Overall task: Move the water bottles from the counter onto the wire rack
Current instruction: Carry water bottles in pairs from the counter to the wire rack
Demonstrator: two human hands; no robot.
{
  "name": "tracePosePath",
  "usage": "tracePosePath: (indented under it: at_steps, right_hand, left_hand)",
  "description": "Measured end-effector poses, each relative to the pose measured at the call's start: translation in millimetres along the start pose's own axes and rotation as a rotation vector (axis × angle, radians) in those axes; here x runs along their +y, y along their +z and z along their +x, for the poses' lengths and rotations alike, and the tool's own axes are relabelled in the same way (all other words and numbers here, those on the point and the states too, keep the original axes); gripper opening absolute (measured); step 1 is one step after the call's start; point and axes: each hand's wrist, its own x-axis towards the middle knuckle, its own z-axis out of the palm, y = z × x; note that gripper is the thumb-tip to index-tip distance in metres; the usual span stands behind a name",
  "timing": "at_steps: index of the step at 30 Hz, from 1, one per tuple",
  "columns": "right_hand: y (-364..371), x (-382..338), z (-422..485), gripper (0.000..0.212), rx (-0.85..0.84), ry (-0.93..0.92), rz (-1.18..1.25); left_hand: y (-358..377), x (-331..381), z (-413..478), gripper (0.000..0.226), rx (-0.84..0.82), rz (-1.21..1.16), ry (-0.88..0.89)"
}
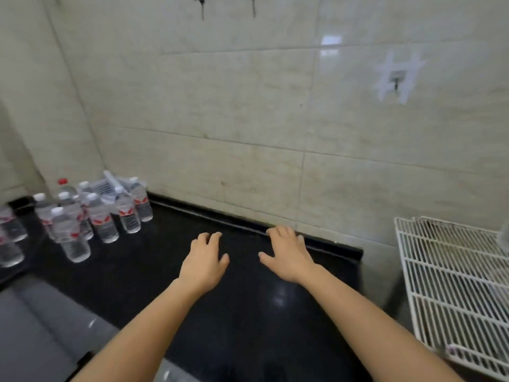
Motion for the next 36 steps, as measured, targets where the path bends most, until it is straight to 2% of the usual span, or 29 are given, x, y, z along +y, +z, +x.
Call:
tracePosePath:
  at_steps: [7, 15, 24, 29, 36]
  right_hand:
    - [67.1, -152.6, 34.1, 0.058, -0.121, -0.173, -0.005]
    - [128.8, -274.2, 99.4, 0.058, -0.222, -0.318, 0.001]
    - [199.3, -370.4, 230.0, 0.058, -0.286, -0.355, 0.027]
    - [229.0, -407.7, 309.2, 0.059, -0.334, -0.28, 0.034]
    - [256.8, -442.7, 396.0, 0.063, -0.285, -0.183, 0.078]
  left_hand:
    - [-53.2, -147.4, -35.2, 0.056, 0.03, 0.01, -0.237]
    - [-90.4, -282.4, -34.7, 0.056, 0.055, 0.016, -0.477]
    - [-108.5, -404.2, 54.9, 0.056, 0.039, 0.04, -0.534]
    - [-115.3, -459.7, 117.2, 0.054, -0.006, 0.052, -0.557]
    - [-119.5, -512.7, 186.7, 0.058, 0.079, -0.009, -0.541]
